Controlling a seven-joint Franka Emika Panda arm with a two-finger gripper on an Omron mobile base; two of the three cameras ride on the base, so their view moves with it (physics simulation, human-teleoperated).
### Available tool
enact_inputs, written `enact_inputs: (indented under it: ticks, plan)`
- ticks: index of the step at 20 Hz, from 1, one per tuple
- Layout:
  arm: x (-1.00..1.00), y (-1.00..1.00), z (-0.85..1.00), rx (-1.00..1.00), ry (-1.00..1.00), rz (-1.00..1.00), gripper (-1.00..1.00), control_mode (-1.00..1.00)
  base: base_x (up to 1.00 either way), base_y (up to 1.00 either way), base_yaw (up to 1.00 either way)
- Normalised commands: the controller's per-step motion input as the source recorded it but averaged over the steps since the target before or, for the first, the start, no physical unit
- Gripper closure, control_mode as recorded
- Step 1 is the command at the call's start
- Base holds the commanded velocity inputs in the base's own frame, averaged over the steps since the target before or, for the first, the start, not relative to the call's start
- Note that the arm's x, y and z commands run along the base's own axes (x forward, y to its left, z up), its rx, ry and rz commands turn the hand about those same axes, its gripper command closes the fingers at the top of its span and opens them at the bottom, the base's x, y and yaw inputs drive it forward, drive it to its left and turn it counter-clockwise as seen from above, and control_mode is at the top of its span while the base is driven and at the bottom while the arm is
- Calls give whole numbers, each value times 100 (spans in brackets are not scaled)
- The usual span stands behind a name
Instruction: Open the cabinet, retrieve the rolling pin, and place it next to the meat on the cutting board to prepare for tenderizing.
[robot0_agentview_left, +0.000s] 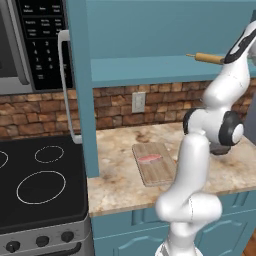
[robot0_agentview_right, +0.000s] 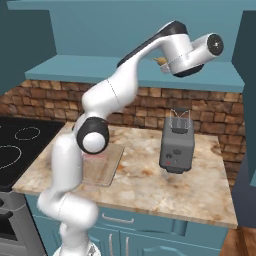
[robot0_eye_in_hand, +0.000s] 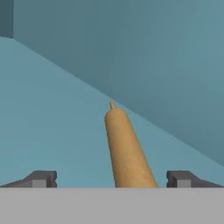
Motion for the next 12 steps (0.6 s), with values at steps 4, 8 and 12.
enact_inputs:
  ticks: [4,8,12]
  plan:
    - [22,-6,0,0,12,7,-100,-100,0,0,0]
    - [28,0,0,0,14,6,-100,-100,0,0,0]
    - [30,0,0,0,14,7,-100,-100,0,0,0]
